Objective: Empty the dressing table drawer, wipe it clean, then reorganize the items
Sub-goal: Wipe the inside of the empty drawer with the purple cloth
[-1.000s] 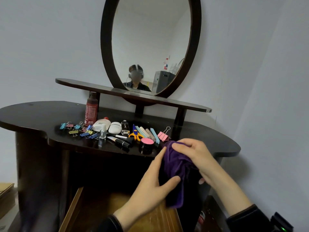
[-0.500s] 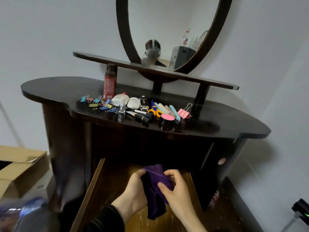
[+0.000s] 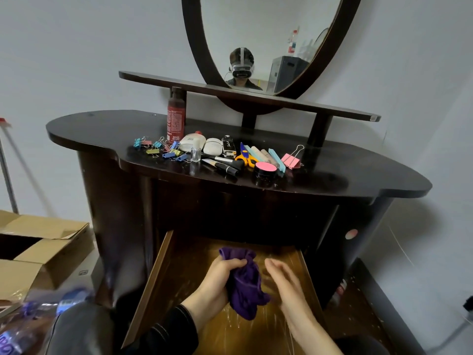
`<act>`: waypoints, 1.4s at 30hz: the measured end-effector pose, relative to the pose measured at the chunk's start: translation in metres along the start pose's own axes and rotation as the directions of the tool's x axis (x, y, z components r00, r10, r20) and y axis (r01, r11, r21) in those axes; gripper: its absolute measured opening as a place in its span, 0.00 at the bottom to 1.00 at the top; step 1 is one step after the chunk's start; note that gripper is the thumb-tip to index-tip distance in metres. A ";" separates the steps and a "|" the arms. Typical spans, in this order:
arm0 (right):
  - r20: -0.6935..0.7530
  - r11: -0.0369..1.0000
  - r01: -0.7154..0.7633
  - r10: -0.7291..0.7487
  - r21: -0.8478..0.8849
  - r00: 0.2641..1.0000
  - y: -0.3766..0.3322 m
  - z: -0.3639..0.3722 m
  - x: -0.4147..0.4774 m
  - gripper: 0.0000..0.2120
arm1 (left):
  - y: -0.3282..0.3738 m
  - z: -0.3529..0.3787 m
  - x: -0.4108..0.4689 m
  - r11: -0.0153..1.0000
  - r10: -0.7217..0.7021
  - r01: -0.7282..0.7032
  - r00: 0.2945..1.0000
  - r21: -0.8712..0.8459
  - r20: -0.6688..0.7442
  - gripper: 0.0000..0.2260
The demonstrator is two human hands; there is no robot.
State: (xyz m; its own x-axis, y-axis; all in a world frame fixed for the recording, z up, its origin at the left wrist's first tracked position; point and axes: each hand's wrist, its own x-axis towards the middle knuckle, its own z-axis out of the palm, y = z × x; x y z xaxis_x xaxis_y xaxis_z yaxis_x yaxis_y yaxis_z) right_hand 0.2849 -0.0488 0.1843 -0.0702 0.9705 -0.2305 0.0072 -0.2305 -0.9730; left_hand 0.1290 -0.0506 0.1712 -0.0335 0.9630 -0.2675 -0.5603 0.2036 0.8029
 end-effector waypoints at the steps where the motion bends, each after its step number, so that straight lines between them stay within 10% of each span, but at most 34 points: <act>1: 0.089 0.980 -0.138 0.126 0.142 0.988 0.004 0.002 0.004 0.17 | 0.001 0.002 -0.001 1.000 -0.001 0.002 0.999 -0.009 0.037 0.13; 6: 0.462 0.833 -0.448 0.273 0.326 0.844 0.023 0.014 0.012 0.22 | 0.007 -0.003 -0.001 0.969 0.169 -0.174 0.985 0.175 0.044 0.08; 11: 0.427 0.849 -0.486 0.368 0.208 0.826 0.024 0.024 0.019 0.23 | 0.017 -0.037 0.007 0.210 0.545 -0.412 0.802 0.887 0.244 0.10; 15: 0.270 0.835 -0.498 0.436 0.236 0.858 0.030 0.036 0.032 0.15 | 0.013 -0.051 0.005 0.103 0.435 -0.468 0.815 0.878 0.384 0.12; 22: 0.547 0.773 -0.595 0.408 0.220 0.731 0.033 0.041 0.059 0.26 | 0.010 -0.074 -0.004 0.042 0.301 -0.410 0.875 0.911 0.380 0.21; 26: 0.499 0.828 -0.560 0.497 -0.027 0.710 0.043 0.048 0.069 0.30 | 0.018 -0.083 -0.010 0.578 0.145 -0.314 0.948 0.753 0.284 0.24; 28: 0.440 0.862 -0.500 0.483 -0.086 0.757 0.049 0.055 0.073 0.30 | 0.027 -0.088 -0.011 0.686 0.121 -0.273 0.957 0.674 0.265 0.21; 35: 0.375 0.944 -0.062 0.188 -0.323 0.908 0.065 0.067 0.111 0.22 | 0.064 -0.141 0.016 0.080 0.678 -0.148 0.733 0.986 0.055 0.12; 42: 0.561 0.473 0.540 -0.112 -0.696 0.820 0.080 0.098 0.157 0.23 | 0.045 -0.168 0.057 0.311 0.411 0.100 0.883 0.945 -0.228 0.16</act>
State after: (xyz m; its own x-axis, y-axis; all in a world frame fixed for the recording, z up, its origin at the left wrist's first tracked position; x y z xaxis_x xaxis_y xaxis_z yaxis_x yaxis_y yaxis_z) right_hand 0.1766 0.0783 0.0707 -0.6178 0.7828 -0.0746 0.6596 0.4643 -0.5910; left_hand -0.0369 -0.0158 0.1025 -0.4485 0.8933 -0.0280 0.6044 0.3263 0.7268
